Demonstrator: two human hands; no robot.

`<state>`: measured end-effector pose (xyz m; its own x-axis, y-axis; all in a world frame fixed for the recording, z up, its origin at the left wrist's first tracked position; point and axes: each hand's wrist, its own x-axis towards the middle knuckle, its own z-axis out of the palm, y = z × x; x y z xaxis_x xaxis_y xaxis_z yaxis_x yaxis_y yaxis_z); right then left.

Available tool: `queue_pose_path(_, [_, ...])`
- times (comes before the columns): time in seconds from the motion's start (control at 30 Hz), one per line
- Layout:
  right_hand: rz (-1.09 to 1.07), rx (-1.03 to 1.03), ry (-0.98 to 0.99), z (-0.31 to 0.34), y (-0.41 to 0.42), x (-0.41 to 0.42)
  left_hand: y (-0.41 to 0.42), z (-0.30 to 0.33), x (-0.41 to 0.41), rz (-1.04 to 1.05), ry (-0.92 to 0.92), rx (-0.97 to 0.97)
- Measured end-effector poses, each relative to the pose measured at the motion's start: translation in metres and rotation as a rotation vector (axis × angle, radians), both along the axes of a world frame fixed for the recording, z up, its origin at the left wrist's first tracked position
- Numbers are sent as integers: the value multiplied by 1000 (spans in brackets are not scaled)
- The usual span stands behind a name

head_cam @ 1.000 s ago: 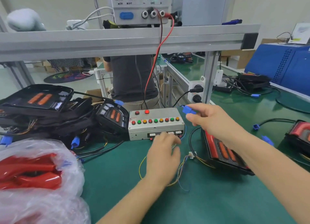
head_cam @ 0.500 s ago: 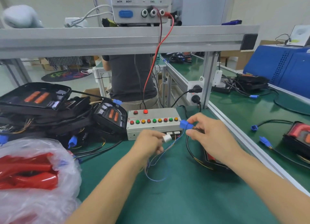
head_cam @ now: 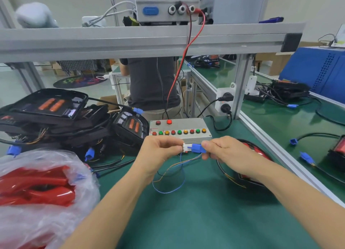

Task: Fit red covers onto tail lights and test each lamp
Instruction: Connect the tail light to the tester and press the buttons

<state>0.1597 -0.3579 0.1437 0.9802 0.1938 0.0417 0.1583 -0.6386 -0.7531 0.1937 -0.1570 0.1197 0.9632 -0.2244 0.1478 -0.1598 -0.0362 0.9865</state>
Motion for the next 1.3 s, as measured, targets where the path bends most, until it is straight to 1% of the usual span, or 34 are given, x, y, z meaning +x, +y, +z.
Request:
queue_pose_path(0.13, [11, 20, -3, -7, 3, 1, 0, -1, -1, -9, -35, 41])
queue_pose_path(0.37, [12, 87, 10, -9, 11, 3, 1, -12, 1, 4, 66, -22])
queue_pose_path(0.43, [18, 13, 34, -9, 13, 5, 0, -16, 2, 4, 57, -17])
queue_pose_path(0.5, [34, -180, 23, -7, 17, 5, -3, -19, 4, -6, 37, 15])
queue_pose_path(0.53, [35, -291, -24, -7, 16, 4, -4, -22, 6, 5, 19, 43])
queue_pose_path(0.57, [22, -354, -105, -5, 14, 0, -3, -24, 10, 27, -7, 80])
queue_pose_path(0.6, [-23, -341, -212, -2, 8, -5, -1, -28, 14, 58, -35, 131])
queue_pose_path(0.63, [-112, -259, -331, 2, -2, -11, 3, -33, 17, 91, -65, 201])
queue_pose_path(0.67, [-233, -164, -441, 6, -17, -17, 7, -38, 19, 121, -101, 292])
queue_pose_path(0.7, [-372, -110, -499, 10, -35, -24, 11, -43, 20, 136, -152, 396])
queue_pose_path(0.73, [-508, -111, -472, 12, -55, -31, 14, -48, 19, 131, -216, 502])
queue_pose_path(0.77, [-632, -157, -360, 10, -76, -37, 16, -53, 17, 100, -291, 613])
queue_pose_path(0.8, [-715, -219, -198, 4, -94, -41, 16, -56, 15, 50, -375, 742])
queue_pose_path(0.83, [-759, -269, -13, -5, -108, -46, 15, -59, 12, 2, -479, 873])
queue_pose_path(0.87, [-756, -266, 154, -16, -117, -49, 13, -60, 11, -38, -597, 984])
queue_pose_path(0.9, [-741, -186, 276, -27, -121, -51, 11, -60, 9, -68, -707, 1060])
queue_pose_path(0.93, [-719, -72, 357, -35, -121, -52, 9, -59, 7, -80, -792, 1095])
queue_pose_path(1.0, [-702, 135, 417, -45, -119, -52, 3, -55, 5, -91, -891, 1141])
queue_pose_path(1.07, [-676, 278, 453, -48, -115, -47, -1, -50, 4, -101, -925, 1226])
queue_pose_path(1.13, [-649, 333, 490, -46, -111, -43, -3, -49, 3, -113, -936, 1292])
queue_pose_path(1.23, [-623, 343, 478, -46, -106, -39, -5, -49, 1, -115, -949, 1331])
queue_pose_path(1.3, [-635, 432, 477, -46, -104, -36, -6, -50, 0, -115, -961, 1346])
